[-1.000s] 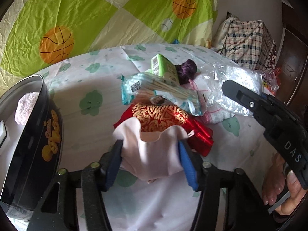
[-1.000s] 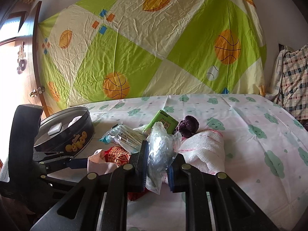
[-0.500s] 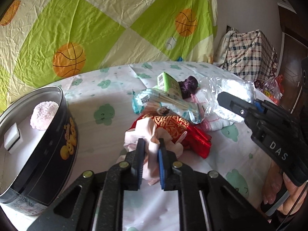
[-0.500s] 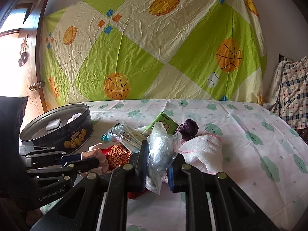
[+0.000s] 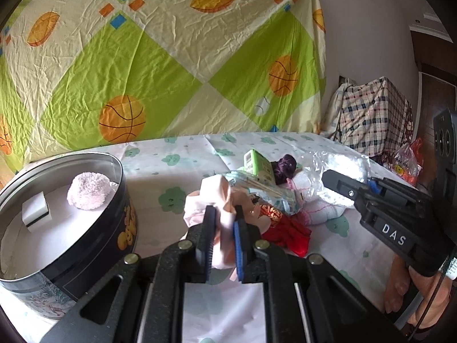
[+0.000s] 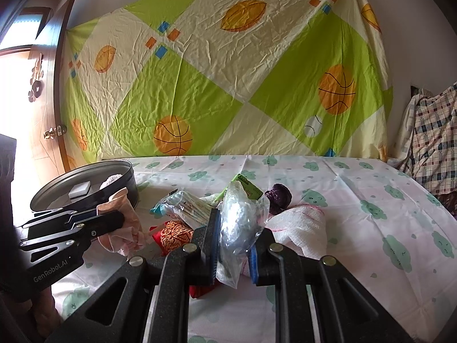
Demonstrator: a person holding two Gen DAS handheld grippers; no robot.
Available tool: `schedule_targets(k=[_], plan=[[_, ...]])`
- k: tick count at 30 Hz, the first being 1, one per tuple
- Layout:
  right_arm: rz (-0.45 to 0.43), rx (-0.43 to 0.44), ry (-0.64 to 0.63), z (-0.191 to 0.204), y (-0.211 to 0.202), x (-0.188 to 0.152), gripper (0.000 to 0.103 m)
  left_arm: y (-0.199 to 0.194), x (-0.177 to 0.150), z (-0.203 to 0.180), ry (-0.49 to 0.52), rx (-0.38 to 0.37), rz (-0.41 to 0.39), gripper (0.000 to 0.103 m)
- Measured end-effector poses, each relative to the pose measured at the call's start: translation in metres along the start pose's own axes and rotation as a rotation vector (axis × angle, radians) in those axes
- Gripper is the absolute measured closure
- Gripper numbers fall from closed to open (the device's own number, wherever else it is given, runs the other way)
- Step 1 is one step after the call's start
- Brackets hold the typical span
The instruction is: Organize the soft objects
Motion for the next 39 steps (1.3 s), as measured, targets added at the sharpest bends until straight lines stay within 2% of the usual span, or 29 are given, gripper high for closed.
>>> schedule_targets(k=[9, 17, 39], plan=[[-0.008, -0.006, 0.004, 0.000, -0.001, 0.000, 0.085, -0.007, 0.003, 0.014, -0.063, 0.041, -0.034, 0.093], [-0.040, -0.014, 0.004, 0.005, -0.005, 0.000, 0.085, -0.012, 0.000, 0.017, -0.055, 0.066, -0.060, 0.093], [-0.047, -0.003, 0.005, 0.020, -0.006, -0.001, 0.085, -0.026, -0.002, 0.028, -0.057, 0.115, -0.137, 0.093]])
Point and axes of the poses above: each gripper's, at about its wrist camera, not at the fingertips, and y roughly the way its jaws point, z to its left, x to its top, the point moved 2 cm from there along y, roughly the way its jaws point, and after that the axes turned 3 degrees about -y, right-handed, at the moved point
